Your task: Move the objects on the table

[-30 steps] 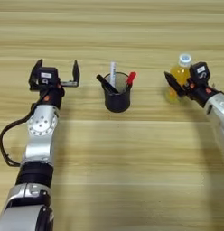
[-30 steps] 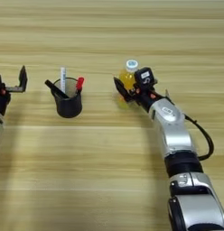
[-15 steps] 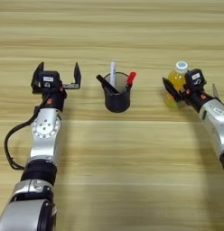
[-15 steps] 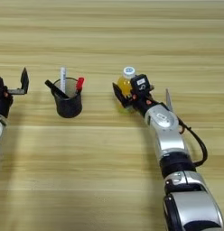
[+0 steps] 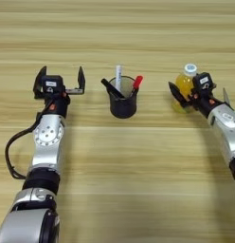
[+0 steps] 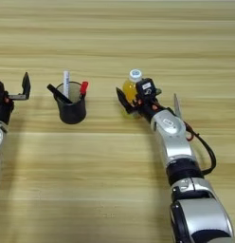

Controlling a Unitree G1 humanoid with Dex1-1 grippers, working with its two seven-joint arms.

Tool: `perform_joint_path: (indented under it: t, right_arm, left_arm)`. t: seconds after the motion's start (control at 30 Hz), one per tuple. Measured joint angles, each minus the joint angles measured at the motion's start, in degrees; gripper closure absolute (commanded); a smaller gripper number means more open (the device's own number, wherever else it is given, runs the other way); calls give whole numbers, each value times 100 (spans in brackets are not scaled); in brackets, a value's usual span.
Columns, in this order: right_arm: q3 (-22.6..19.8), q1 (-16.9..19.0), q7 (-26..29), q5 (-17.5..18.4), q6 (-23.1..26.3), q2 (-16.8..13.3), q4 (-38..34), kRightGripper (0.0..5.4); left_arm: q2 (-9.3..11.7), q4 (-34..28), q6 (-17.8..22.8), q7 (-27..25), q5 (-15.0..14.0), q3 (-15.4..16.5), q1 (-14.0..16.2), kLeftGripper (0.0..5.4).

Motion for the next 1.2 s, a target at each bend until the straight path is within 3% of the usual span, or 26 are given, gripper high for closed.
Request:
perform_joint_path:
  t: [0.17,0.67,0.93,1.2]
  right_arm:
    - [-5,0,0,2,0,1,-1,7]
    - [-21,-4,-200,-27,-188,-2,-255,7]
    - [-30,21,-451,-125,-797,-30,-1211,7]
    - [-97,265,-587,-93,-697,-91,-2610,7]
  left_arm:
    - [0,14,-4,0,0,0,-5,0]
    - [1,67,-64,1,4,-2,-10,0]
    - [4,73,-95,5,11,-3,-11,0]
    - [7,77,-124,29,15,-4,-16,0]
